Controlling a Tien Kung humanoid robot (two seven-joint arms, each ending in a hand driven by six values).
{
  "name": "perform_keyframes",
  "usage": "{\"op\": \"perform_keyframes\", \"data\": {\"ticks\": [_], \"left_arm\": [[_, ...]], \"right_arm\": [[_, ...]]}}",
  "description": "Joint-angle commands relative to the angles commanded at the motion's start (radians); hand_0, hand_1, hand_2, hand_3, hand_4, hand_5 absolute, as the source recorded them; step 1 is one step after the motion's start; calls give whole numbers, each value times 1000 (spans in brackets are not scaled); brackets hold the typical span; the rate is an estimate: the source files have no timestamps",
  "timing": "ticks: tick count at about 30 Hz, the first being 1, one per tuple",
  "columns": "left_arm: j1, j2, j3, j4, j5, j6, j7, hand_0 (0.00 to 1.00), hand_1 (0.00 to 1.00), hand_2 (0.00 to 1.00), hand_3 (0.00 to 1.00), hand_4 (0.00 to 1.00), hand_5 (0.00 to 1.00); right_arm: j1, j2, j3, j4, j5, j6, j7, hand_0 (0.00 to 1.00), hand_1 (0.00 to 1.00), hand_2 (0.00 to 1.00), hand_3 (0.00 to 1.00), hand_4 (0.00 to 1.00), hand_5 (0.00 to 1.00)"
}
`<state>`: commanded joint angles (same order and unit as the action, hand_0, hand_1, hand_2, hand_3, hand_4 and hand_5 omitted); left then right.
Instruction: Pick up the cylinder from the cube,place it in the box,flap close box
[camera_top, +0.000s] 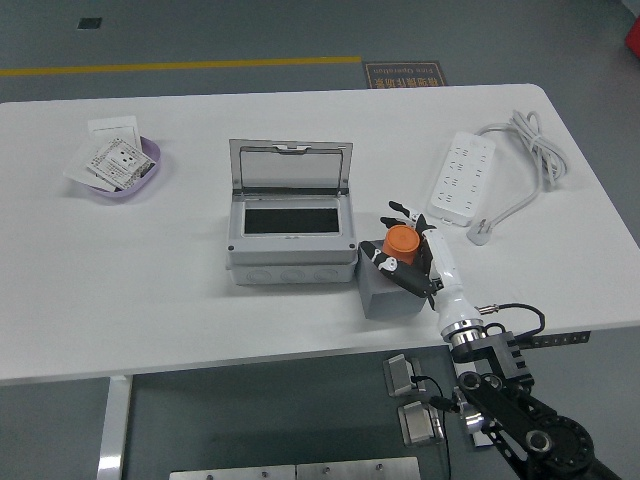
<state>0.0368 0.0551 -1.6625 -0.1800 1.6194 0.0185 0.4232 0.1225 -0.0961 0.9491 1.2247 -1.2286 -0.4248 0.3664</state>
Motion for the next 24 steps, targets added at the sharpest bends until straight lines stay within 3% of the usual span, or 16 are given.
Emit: {"op": "perform_keyframes", "data": {"ticks": [3,4,9,10,15,16,21,22,24], "left_arm": [[0,0,2,0,-2,0,-2,614,669,579,601,664,395],[0,0,3,0,-2,0,-2,612,669,579,600,662,395],[-1,0,8,0,-8,1,-5,612,669,579,600,662,395],[-1,0,8,0,-10,2,-6,612,669,578,600,661,392],[-1,1,13,0,-16,4,-8,612,669,578,600,661,392],[-1,1,13,0,-17,4,-9,611,669,577,599,661,392],[0,2,15,0,-21,6,-11,611,669,577,599,661,392],[-1,2,15,0,-21,6,-11,612,669,578,599,661,392],[-1,2,16,0,-23,6,-12,612,669,578,599,661,392]], "right_arm": [[1,0,-4,0,5,1,0,819,797,741,859,769,114],[2,0,-5,0,6,2,0,801,775,705,812,473,2],[2,1,-11,0,19,12,-2,801,775,705,812,473,2],[2,1,-12,0,21,15,-3,763,719,607,626,321,2],[2,2,-14,0,31,25,-10,763,719,607,626,321,2],[3,2,-15,1,31,27,-12,769,660,576,562,88,2],[4,1,-17,5,27,30,-27,769,660,576,562,88,2],[4,1,-17,6,26,30,-30,760,640,567,502,8,2],[5,0,-17,8,23,30,-35,760,640,567,502,8,2]]}}
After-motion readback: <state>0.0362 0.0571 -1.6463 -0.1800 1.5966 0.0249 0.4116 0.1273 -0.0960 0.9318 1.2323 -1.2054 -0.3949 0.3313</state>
